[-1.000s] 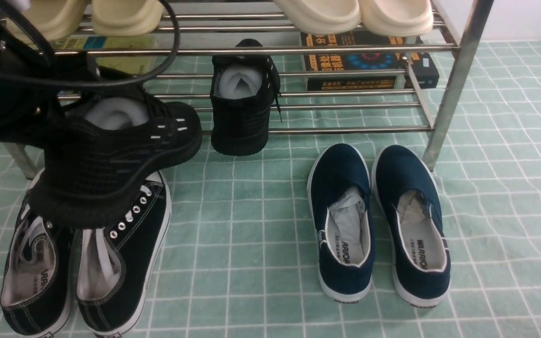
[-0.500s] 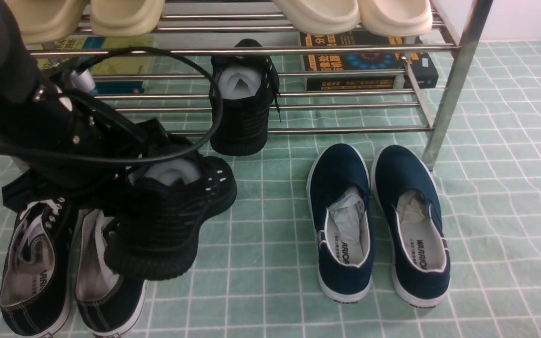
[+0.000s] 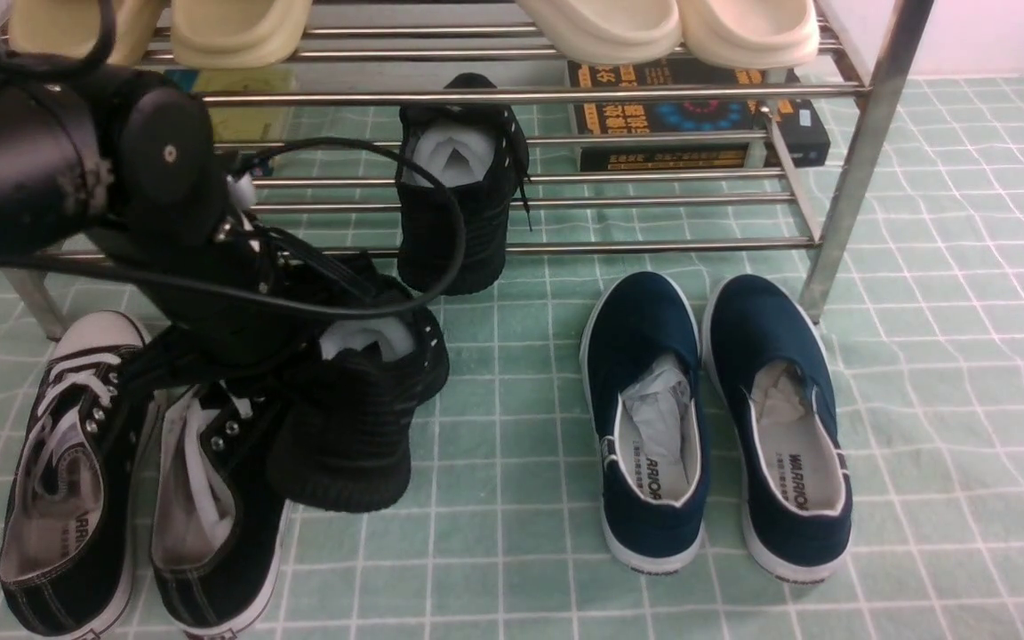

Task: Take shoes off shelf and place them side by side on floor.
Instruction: 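Set the held shoe down on the floor in front of the rack with the left gripper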

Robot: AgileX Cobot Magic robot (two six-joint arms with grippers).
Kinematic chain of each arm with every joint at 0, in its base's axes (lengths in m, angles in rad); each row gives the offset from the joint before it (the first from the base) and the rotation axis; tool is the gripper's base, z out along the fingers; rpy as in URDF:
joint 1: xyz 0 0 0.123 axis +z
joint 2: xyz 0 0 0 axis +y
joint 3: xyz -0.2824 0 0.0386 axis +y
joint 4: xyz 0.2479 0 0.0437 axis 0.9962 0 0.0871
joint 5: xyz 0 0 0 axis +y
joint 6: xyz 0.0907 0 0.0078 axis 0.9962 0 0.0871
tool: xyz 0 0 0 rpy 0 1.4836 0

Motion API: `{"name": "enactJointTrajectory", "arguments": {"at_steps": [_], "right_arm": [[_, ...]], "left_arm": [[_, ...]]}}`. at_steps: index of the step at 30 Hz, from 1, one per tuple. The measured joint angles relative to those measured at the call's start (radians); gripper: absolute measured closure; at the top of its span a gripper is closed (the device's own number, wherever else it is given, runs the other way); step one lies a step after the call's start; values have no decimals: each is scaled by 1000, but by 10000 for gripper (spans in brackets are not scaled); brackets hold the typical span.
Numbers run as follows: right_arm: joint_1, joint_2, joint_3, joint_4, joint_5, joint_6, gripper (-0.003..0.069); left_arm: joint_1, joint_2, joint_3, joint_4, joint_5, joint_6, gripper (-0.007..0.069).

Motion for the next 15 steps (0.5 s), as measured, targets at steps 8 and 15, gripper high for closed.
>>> {"name": "enactJointTrajectory", "arguments": {"at_steps": [8,15], "right_arm": [[0,0,0,0,0,0,419],[0,0,0,0,0,0,419]], "left_arm": [[0,17,0,-14,10,51,585],[0,17,0,-43,31,83,480]]}}
